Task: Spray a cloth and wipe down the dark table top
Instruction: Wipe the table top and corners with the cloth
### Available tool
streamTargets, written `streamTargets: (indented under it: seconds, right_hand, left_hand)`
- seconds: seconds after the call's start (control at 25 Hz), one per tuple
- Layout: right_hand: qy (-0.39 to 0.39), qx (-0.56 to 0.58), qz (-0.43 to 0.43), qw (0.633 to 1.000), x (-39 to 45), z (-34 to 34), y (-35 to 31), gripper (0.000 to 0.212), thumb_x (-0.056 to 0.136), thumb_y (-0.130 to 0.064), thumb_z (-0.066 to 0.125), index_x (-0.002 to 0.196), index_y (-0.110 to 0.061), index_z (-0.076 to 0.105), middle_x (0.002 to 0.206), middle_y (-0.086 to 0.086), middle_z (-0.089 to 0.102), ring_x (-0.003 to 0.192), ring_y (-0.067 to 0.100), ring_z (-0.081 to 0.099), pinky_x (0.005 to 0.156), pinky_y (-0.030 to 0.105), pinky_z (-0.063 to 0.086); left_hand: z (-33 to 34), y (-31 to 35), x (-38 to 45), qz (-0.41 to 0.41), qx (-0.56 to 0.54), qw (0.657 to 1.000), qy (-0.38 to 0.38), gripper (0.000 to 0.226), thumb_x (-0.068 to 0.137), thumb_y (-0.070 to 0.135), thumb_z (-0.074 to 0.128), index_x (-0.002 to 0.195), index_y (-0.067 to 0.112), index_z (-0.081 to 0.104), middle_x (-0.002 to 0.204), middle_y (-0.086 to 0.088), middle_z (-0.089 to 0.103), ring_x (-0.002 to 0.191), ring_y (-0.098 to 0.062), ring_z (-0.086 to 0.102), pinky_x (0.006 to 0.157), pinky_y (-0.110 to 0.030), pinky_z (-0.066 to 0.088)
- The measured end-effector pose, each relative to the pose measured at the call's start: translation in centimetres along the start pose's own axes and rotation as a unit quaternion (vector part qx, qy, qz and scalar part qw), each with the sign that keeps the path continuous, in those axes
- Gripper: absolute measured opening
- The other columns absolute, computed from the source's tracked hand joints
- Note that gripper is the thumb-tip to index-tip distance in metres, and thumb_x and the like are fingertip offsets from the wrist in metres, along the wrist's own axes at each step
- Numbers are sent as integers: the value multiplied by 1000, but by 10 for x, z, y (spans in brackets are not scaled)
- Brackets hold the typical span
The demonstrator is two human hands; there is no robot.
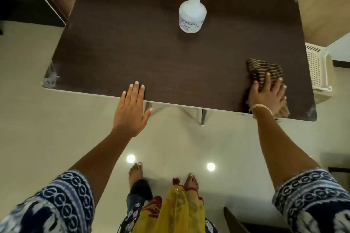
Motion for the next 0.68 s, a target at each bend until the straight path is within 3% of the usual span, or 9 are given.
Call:
streamTargets:
  seconds: [0.12,0.2,0.32,0.44,0.56,0.64,0.68]
  right_hand:
    - [8,42,103,994,-29,16,-36,62,98,-55,23,155,-33,13,165,5,2,151,31,-2,120,52,-1]
    - [19,50,66,996,-59,33,-112,63,97,-54,27,155,-32,17,164,7,5,150,33,0,119,53,0]
    - [6,29,-81,996,-127,72,-251,63,95,-52,31,154,-32,21,164,8,9,150,33,5,118,53,2]
    - [-20,7,-233,972,-214,108,-363,64,93,-52,34,153,-34,24,163,7,14,150,33,9,118,52,4]
    - [-59,-49,-425,902,-280,133,-422,61,94,-54,31,152,-37,25,162,5,19,149,33,14,119,53,13]
    - [-64,-82,-547,831,-280,137,-435,58,95,-55,32,150,-41,27,162,2,21,148,31,18,117,53,19]
    - [-57,-87,-572,813,-263,135,-438,56,95,-55,33,150,-42,28,162,1,22,148,30,20,116,53,21]
  left_hand:
    - [3,-40,-9,20,11,1000,-2,80,95,61,16,155,9,10,163,-12,8,150,-30,10,120,-43,12]
    - [4,-73,-14,12,7,1000,-2,81,94,62,15,155,9,12,163,-12,9,150,-31,11,120,-44,14]
    - [6,-127,-21,-14,-2,1000,0,80,95,60,18,155,8,13,162,-14,11,149,-32,13,119,-46,18]
    - [10,-172,-25,-36,4,999,-3,79,95,59,21,155,8,12,162,-14,11,149,-33,12,118,-46,17]
    - [14,-187,-25,-11,1,1000,-5,76,97,56,22,156,10,9,163,-13,8,150,-31,11,120,-45,16]
    - [15,-186,-25,5,2,1000,2,76,97,55,23,156,9,7,163,-14,7,150,-31,10,120,-45,15]
    - [15,-184,-25,10,4,1000,4,77,97,56,23,155,9,7,163,-15,7,150,-31,10,120,-45,15]
Point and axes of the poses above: each hand's wrist, its own x-axis towards the middle knuckle, its own z-axis out of the palm, y = z × x, the point moved 10 cm from there along x, towards the middle knuckle
